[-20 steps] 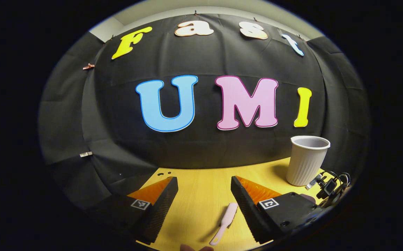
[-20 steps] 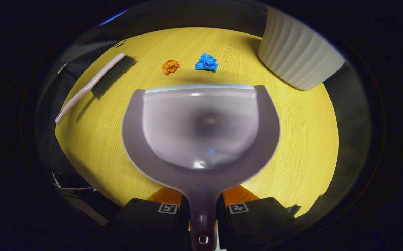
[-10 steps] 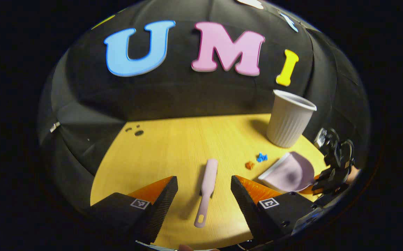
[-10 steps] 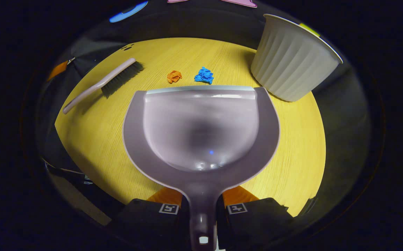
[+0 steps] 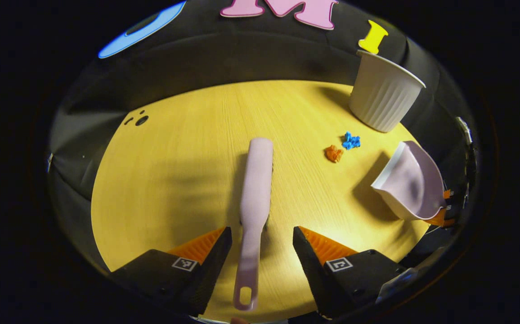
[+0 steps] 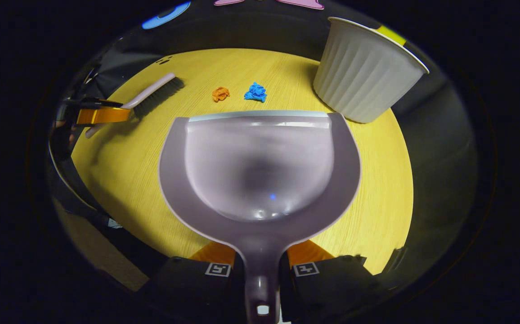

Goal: Pick up the small broom and dustpan from the desktop, sweep the trash into the dustpan with the broom, and then empty the trash into the garbage bin.

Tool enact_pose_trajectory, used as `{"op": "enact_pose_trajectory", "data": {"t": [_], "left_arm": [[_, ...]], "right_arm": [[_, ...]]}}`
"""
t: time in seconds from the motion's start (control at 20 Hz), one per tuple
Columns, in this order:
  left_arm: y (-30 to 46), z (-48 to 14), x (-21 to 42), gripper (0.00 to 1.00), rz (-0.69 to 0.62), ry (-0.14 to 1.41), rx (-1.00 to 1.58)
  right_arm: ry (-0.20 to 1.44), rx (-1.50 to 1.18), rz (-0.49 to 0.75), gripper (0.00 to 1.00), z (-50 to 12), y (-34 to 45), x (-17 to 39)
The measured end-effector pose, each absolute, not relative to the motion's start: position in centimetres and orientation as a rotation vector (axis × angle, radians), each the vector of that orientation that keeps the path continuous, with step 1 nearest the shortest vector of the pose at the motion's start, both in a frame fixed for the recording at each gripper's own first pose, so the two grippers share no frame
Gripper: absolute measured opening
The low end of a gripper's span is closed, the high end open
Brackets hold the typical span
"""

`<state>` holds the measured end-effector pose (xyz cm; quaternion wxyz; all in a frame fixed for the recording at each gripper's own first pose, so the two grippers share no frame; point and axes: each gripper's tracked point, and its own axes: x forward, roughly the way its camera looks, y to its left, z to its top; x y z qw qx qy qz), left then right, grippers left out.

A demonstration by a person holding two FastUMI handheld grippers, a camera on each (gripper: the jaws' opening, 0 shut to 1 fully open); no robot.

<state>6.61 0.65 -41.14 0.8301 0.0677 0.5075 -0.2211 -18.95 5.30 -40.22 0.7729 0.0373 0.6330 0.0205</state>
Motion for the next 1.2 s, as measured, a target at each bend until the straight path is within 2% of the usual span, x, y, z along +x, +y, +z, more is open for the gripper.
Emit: {"op": "enact_pose_trajectory", "data": {"t": [0.05,0.2,0.25,0.4,0.45,0.5,0.6,0.65,0.7,0.8,1.0,1.1,1.2], "left_arm": [[0.5,-42.0,6.7,0.88,-0.470,1.096,0.160],[0.4,-43.1,7.3,0.87,-0.475,1.124,0.186],[0.5,-43.6,7.4,0.79,-0.476,1.132,0.197],[0.7,-44.9,7.4,0.70,-0.478,1.181,0.222],[0.6,-44.9,7.7,0.63,-0.474,1.168,0.219],[0.4,-45.0,8.2,0.61,-0.474,1.158,0.217],[0.3,-44.9,8.4,0.46,-0.479,1.148,0.220],[0.4,-44.9,8.4,0.33,-0.487,1.153,0.233],[0.4,-44.7,8.6,0.29,-0.493,1.148,0.263],[-0.4,-44.4,9.8,0.28,-0.517,1.114,0.328],[-4.6,-42.5,11.6,0.26,-0.602,1.073,0.318],[-6.8,-41.8,12.7,0.27,-0.640,1.053,0.318],[-8.9,-41.5,13.7,0.27,-0.685,1.040,0.342]], "right_arm": [[1.375,0.085,0.044,0.32,-40.2,5.4,-19.1],[1.382,0.117,0.048,0.35,-40.0,5.6,-19.3],[1.384,0.123,0.043,0.35,-40.1,5.6,-19.4],[1.387,0.133,0.031,0.35,-40.1,5.1,-19.4],[1.387,0.134,0.029,0.35,-40.0,4.9,-19.3],[1.388,0.132,0.027,0.35,-39.9,4.6,-19.3],[1.392,0.135,0.034,0.35,-39.7,4.3,-19.3],[1.397,0.139,0.049,0.35,-39.6,4.3,-19.2],[1.408,0.137,0.070,0.32,-39.5,4.2,-19.1],[1.447,0.127,0.130,0.39,-39.6,4.2,-18.9],[1.522,0.079,0.224,0.35,-40.1,3.5,-18.5],[1.545,0.049,0.251,0.39,-40.4,2.8,-18.4],[1.557,0.040,0.275,0.35,-40.8,2.8,-18.3]]}}
